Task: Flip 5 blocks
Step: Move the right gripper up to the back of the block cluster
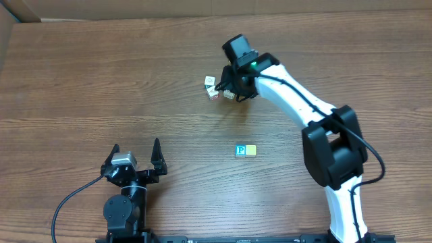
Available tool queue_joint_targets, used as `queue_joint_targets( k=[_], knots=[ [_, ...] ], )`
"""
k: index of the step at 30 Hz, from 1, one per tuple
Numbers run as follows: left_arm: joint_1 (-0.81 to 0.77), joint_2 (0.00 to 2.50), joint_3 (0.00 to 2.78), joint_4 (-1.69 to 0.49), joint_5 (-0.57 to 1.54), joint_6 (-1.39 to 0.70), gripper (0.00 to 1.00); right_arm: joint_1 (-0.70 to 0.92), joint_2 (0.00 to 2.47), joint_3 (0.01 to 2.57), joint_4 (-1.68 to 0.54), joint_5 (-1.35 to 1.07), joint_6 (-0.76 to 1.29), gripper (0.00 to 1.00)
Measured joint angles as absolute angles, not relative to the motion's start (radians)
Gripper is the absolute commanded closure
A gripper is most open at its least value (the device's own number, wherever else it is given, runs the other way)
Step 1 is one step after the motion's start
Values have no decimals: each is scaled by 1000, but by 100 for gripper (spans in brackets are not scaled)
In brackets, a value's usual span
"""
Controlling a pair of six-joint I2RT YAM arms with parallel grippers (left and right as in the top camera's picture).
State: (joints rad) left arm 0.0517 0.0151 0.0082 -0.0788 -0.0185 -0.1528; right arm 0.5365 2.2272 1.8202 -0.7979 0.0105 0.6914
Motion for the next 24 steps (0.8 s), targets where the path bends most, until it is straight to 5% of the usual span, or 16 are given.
queue_joint_targets(
  k=[18,24],
  knots=[
    [52,15,8,-78,-19,-153,0,605,2291,1820,-757,210,736,40],
    [52,15,8,-79,-19,-153,0,589,2292,1818,-696,216,751,53]
  ],
)
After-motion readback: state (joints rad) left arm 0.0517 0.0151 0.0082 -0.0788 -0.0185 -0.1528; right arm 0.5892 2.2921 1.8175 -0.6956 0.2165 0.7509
